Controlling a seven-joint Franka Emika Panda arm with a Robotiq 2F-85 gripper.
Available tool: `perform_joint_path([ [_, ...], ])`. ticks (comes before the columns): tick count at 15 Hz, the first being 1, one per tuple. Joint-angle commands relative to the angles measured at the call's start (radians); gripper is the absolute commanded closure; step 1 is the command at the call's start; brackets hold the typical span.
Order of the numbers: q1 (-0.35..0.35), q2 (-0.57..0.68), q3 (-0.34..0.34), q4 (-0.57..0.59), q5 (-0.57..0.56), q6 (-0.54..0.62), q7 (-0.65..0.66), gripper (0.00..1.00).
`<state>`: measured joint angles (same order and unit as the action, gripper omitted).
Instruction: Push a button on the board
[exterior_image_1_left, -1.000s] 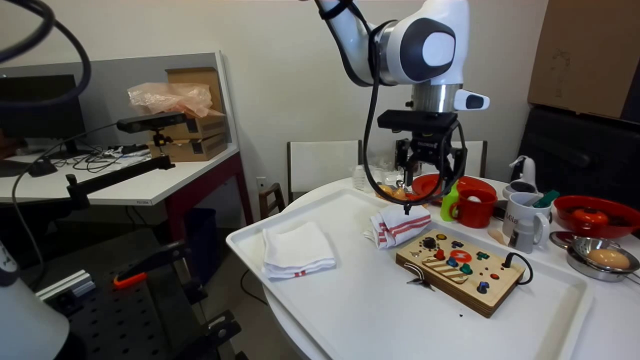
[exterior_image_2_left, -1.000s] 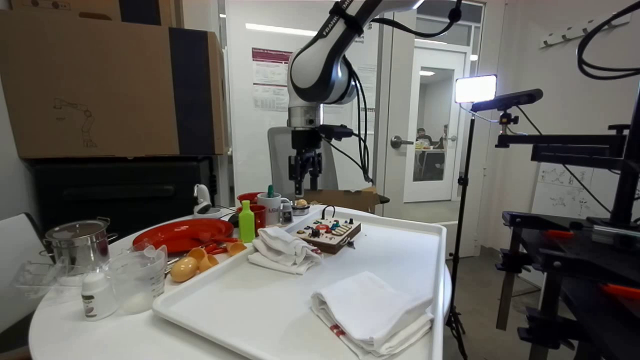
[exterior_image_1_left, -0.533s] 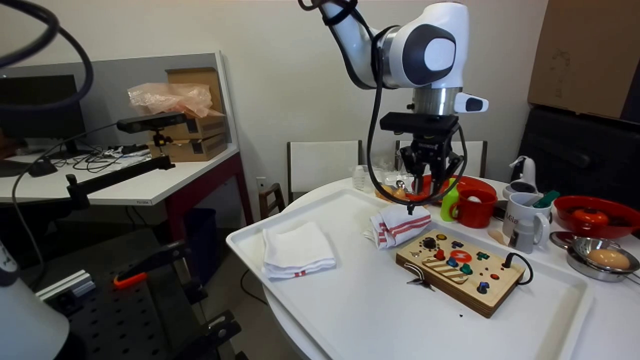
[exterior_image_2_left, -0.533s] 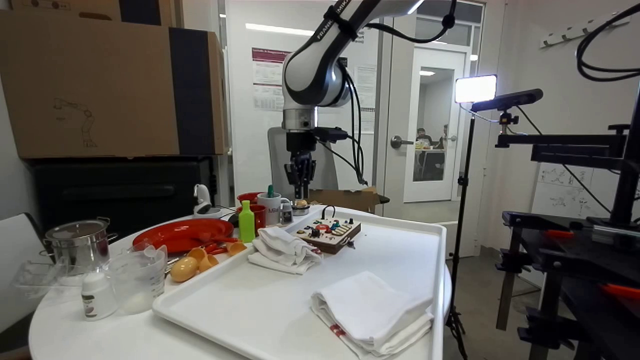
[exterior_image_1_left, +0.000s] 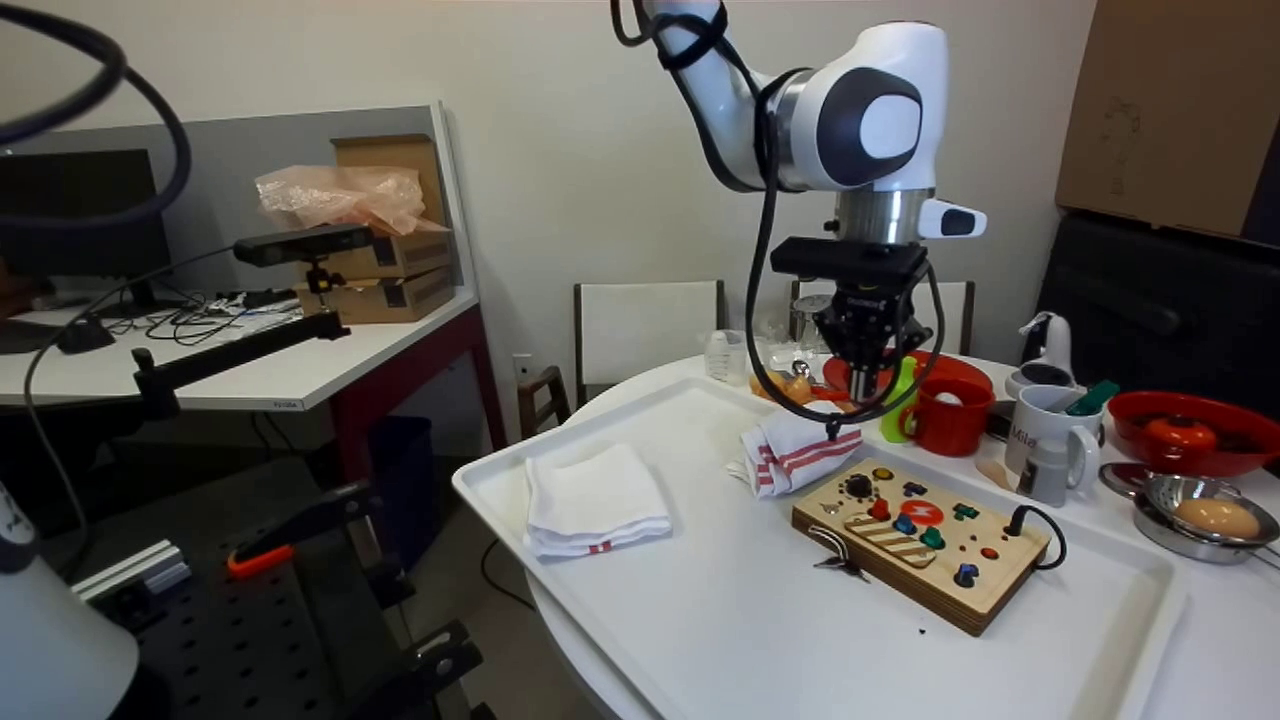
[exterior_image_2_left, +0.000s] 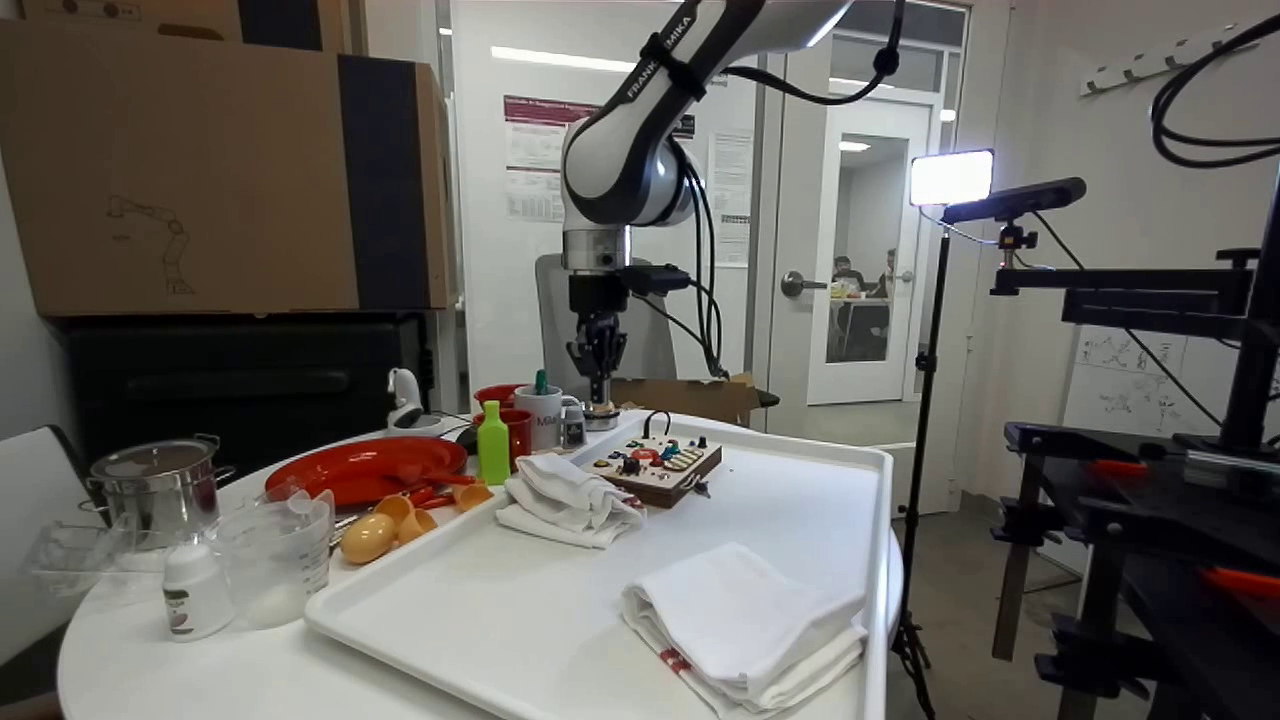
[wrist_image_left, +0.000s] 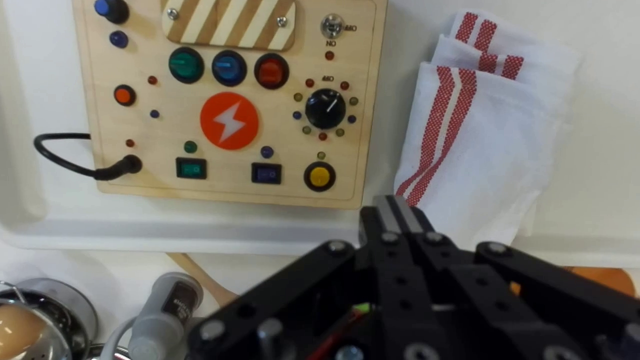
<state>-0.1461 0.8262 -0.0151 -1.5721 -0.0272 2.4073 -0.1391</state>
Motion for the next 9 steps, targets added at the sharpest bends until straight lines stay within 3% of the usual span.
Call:
perform_joint_path([
  [1, 0.004, 0.051, -0.006, 0.076, 0.009, -0.034, 0.01, 1.0],
  [9, 0.005, 0.125, -0.023, 0.162, 0.003, -0.079, 0.023, 1.0],
])
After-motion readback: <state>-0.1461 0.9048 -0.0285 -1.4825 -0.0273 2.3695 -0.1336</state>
